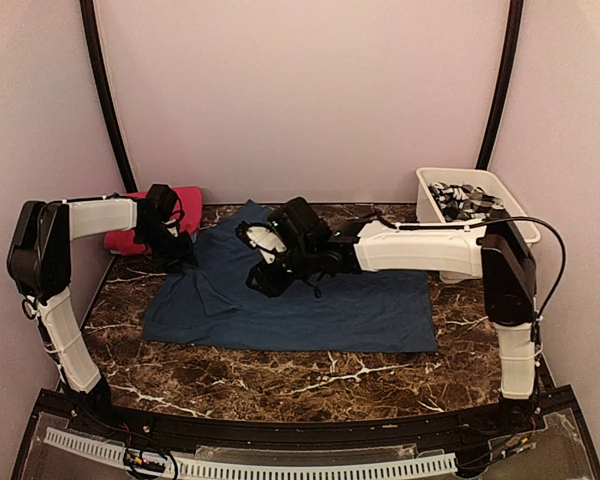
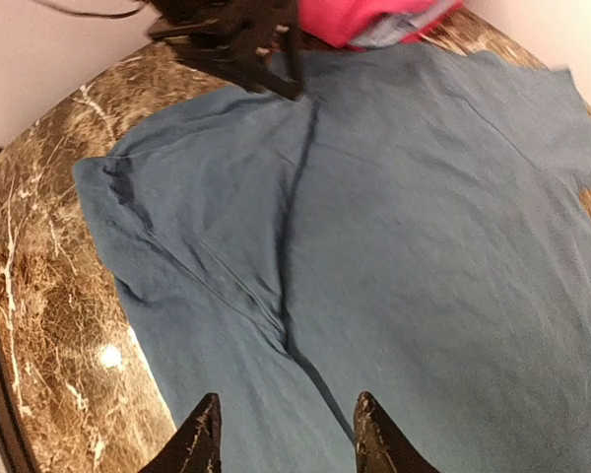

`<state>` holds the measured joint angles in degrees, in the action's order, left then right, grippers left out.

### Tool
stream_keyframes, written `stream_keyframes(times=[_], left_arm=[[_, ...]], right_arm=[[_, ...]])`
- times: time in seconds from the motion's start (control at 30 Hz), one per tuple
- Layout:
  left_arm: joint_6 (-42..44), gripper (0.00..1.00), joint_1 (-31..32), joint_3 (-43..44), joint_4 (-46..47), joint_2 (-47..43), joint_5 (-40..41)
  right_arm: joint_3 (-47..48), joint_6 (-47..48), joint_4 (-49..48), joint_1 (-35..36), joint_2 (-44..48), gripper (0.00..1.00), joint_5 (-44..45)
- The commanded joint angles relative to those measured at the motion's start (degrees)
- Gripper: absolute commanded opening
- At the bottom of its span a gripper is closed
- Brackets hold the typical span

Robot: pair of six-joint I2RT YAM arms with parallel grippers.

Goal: Fold and stack the mixed laundry pile
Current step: Smooth out the 1/3-folded T-shirt at the center of the board.

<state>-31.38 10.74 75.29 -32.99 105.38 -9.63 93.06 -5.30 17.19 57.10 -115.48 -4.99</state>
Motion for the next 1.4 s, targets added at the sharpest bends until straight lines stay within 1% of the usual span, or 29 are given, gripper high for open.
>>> stream_keyframes(times=[0.0, 0.17, 0.27, 0.5, 0.73, 0.8, 0.9, 0.97, 1.03, 1.1, 1.13, 1.2, 1.37], left_arm=[[-0.86, 0.40, -0.99, 1.59, -0.13, -0.88, -1.26], [-1.23, 0.40, -2.40, 0.32, 0.92, -2.18, -3.49], [-0.92, 0.40, -2.60, 0.53, 0.85, -2.21, -3.81], [-0.70, 0.40, -2.91, 0.49, 1.23, -2.29, -4.62], [-0.79, 0.40, -3.04, 0.21, 2.01, -2.01, -5.02], [-0.86, 0.40, -3.09, 0.21, 2.19, -1.76, -5.11], [-0.92, 0.40, -3.06, 0.27, 2.41, -1.18, -5.19], [-0.88, 0.40, -3.08, 0.22, 2.62, -0.82, -5.00], [-0.79, 0.39, -3.06, 0.32, 2.72, -0.60, -4.76], [-0.89, 0.39, -3.05, 0.49, 2.75, -0.35, -3.98], [-0.84, 0.38, -3.07, 0.65, 2.87, -0.26, -3.20], [-0.72, 0.37, -3.04, 0.96, 2.86, 0.18, -2.71], [-0.93, 0.36, -2.96, 1.36, 2.69, 1.68, -1.85]], right_arm=[[10.82, 7.64, -2.10, 4.76, -8.88, 0.40, 2.61], [22.59, 10.98, -1.97, 7.26, -19.07, 0.37, 1.65], [30.35, 11.78, 0.31, 7.88, -25.87, 0.36, 1.07], [41.44, 12.52, 3.30, 8.11, -35.42, 0.36, 4.08], [43.12, 13.56, 4.42, 8.10, -39.19, 0.39, 4.81], [42.95, 13.64, 4.67, 7.96, -39.61, 0.38, 6.53], [42.85, 13.23, 4.68, 7.78, -39.57, 0.30, 8.49], [42.78, 12.98, 4.50, 7.61, -39.06, 0.27, 9.28], [41.97, 13.03, 3.57, 7.44, -37.93, 0.19, 9.57], [41.16, 13.12, 2.48, 7.35, -36.80, 0.07, 9.83], [41.05, 13.05, 2.14, 7.26, -36.47, 0.03, 10.08], [41.11, 12.99, 1.78, 7.27, -35.95, 0.00, 10.70], [41.05, 12.28, 1.27, 6.97, -35.22, 0.00, 11.30]])
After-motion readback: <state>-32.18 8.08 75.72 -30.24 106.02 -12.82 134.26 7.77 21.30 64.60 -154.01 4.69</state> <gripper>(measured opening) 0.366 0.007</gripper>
